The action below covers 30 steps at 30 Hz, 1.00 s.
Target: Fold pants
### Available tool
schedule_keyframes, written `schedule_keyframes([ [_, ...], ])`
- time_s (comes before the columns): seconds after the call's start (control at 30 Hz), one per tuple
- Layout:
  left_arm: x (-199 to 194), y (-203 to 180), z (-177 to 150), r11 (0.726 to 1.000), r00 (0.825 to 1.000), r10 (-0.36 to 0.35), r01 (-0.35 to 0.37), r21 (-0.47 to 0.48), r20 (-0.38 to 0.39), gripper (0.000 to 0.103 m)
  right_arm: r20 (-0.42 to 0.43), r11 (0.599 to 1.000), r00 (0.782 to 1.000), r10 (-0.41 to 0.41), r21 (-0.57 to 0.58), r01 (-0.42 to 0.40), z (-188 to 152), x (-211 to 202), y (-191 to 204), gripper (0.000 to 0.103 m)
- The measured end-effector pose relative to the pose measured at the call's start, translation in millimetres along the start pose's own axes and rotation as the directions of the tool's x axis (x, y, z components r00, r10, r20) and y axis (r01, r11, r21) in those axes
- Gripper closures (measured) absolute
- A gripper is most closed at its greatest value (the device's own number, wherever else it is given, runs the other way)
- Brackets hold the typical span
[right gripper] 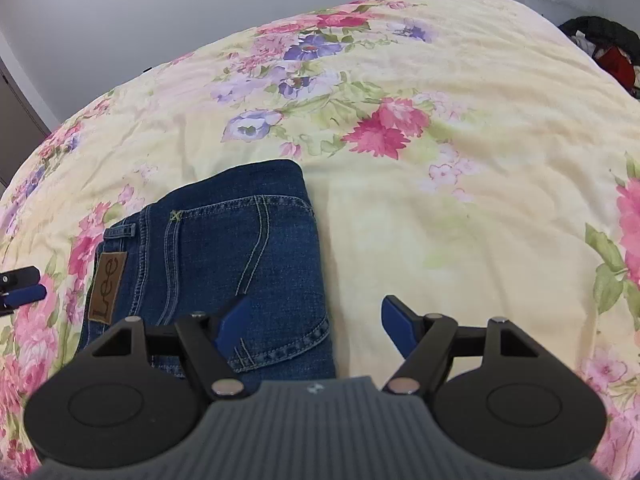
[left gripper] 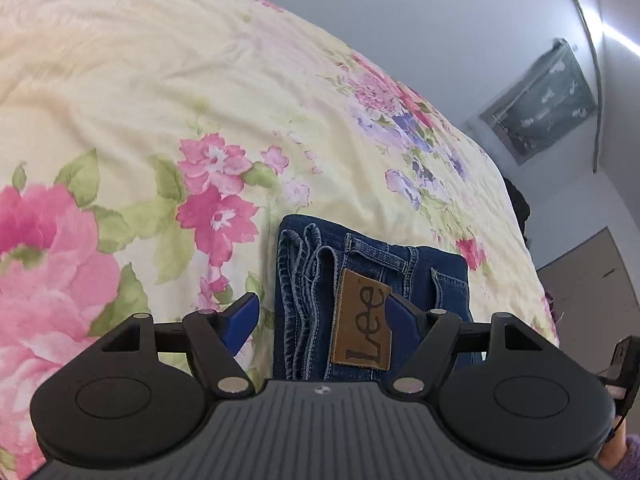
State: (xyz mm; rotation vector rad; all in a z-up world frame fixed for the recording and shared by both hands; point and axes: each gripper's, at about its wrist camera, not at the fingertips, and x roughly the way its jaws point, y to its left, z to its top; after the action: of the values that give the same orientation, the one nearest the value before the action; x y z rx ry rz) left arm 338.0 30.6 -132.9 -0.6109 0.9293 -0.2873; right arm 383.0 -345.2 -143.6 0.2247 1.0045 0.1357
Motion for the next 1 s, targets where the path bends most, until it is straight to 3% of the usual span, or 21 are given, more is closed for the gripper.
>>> schedule_keyframes([
  [0.13,22,13,-6,0.997,1.000,-0.022,0.020,-0.069,-0.022,0.019,-0.019,0.994,0.996,0.083,0.078,-0.081,1,18,-13,0.034],
  [0.33,54,9,-19,1.000,0.997,-0.016,0.016,0.005,-0.080,0.018,-0.046,0.965,0.975,0.216,0.161,-0.206,-7,50,-28,0.034],
  [0.63,72,0,-19,0.995,0.995,-0.045,0.052,0.084,-0.092,0.008,0.035,0.886,0.923,0.383,0.267,-0.378,-4,76,-47,0.033],
  [0.73,74,-1,-18,0.994,0.994,-0.050,0.058,0.092,-0.093,0.013,0.049,0.868,0.910,0.412,0.282,-0.409,-1,84,-48,0.041],
  [0.8,73,-2,-19,0.993,0.995,-0.045,0.054,0.100,-0.088,0.020,0.047,0.882,0.917,0.396,0.261,-0.393,0,85,-44,0.046],
  [1.0,64,-3,-17,0.992,0.997,-0.038,0.046,0.119,-0.073,0.054,0.040,0.920,0.938,0.345,0.185,-0.347,4,71,-33,0.068],
])
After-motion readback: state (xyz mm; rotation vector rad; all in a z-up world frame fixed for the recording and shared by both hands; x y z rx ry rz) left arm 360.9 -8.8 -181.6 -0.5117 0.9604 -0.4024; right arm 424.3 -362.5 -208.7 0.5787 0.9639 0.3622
